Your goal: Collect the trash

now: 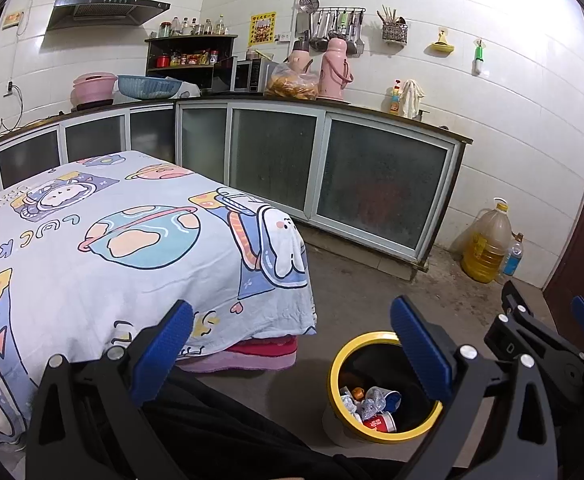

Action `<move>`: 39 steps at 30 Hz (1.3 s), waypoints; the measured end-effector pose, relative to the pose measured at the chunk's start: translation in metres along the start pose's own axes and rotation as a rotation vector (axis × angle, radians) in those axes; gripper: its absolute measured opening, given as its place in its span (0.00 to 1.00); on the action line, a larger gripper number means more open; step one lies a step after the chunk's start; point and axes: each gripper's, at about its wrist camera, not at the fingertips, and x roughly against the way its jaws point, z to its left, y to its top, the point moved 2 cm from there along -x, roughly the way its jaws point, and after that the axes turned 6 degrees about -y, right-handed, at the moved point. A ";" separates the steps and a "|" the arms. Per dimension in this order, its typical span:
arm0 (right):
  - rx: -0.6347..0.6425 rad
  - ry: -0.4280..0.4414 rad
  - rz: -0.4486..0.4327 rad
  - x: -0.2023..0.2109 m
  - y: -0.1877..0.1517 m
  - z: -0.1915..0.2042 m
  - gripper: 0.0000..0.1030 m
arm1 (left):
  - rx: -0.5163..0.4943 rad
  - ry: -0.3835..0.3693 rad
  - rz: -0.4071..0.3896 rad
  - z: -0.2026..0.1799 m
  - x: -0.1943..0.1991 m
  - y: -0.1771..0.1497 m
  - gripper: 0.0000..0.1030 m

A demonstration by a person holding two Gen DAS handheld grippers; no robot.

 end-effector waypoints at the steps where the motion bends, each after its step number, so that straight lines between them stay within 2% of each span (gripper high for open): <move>1: 0.000 0.000 0.001 0.000 0.000 0.000 0.92 | -0.001 -0.001 -0.001 0.000 0.000 0.000 0.92; 39: 0.000 -0.005 0.037 -0.007 -0.003 0.001 0.92 | -0.016 -0.011 -0.001 -0.002 0.000 0.000 0.92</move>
